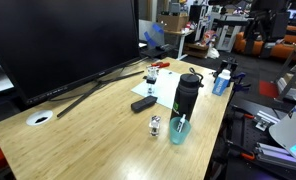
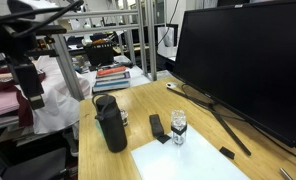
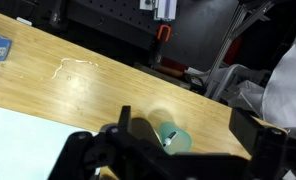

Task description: Move the glass bottle near the blue cup to the right

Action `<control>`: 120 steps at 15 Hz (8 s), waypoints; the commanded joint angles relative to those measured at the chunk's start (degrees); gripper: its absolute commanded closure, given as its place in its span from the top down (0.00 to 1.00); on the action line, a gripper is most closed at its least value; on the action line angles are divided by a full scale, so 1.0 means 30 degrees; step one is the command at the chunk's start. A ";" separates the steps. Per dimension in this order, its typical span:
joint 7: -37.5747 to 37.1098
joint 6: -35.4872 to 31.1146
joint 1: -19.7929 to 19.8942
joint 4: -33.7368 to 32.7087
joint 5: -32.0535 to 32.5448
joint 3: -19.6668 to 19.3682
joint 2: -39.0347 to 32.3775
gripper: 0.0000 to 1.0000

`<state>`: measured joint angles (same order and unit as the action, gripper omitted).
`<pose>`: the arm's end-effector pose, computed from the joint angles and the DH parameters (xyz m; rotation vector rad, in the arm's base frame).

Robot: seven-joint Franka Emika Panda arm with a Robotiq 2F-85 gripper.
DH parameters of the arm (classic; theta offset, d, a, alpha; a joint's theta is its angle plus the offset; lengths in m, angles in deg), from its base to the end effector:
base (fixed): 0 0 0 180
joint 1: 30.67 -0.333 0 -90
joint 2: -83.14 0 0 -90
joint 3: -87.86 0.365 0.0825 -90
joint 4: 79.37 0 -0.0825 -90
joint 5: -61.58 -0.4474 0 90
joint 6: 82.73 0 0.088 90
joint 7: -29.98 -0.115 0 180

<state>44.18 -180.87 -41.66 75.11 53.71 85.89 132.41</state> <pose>0.2980 0.0614 0.4721 -2.9146 -0.5770 0.1751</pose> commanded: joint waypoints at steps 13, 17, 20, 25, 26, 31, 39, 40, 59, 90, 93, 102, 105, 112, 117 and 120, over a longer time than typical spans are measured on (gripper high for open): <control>0.1401 -0.5032 -0.3580 0.1119 -0.2859 0.2590 -0.4241 1.00; 0.1402 -0.4922 -0.3483 0.1061 -0.2848 0.2455 -0.3898 1.00; 0.1398 -0.4910 -0.3489 0.1088 -0.2843 0.2468 -0.3805 1.00; 0.1826 -0.7058 -0.3987 -0.0008 -0.2831 0.3089 -0.5827 1.00; 0.1827 -0.7776 -0.4130 -0.0278 -0.2828 0.3307 -0.6388 1.00; 0.2081 -1.2262 -0.5138 -0.1685 -0.3307 0.4182 -1.0037 1.00; 0.1433 -1.6834 -0.4707 -0.2597 -0.2911 0.5366 -1.4069 1.00; 0.1431 -1.6826 -0.4685 -0.2620 -0.2909 0.5394 -1.4193 1.00; -0.0962 -2.0730 -0.2019 -0.6094 0.1749 0.4957 -1.9792 1.00; -0.1012 -1.4786 0.0343 -1.0070 0.1219 0.5196 -2.4970 1.00; -0.0868 -1.4741 0.0408 -1.0318 0.1140 0.5270 -2.5167 0.74; -0.0509 -1.4637 0.0536 -1.0404 0.0609 0.5814 -2.4720 0.18; -0.0094 -1.4876 0.0544 -1.0237 0.0256 0.6507 -2.4077 0.18; 0.1244 -1.5366 0.0406 -0.9634 -0.2256 0.8311 -2.0534 0.18; 0.0779 -1.6584 -0.0371 -0.8550 -0.2888 0.7857 -1.7479 0.18; 0.0387 -1.7681 -0.0507 -0.7468 -0.4711 0.7492 -1.5478 0.18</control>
<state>45.71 -230.04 -42.02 48.23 44.64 109.98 80.22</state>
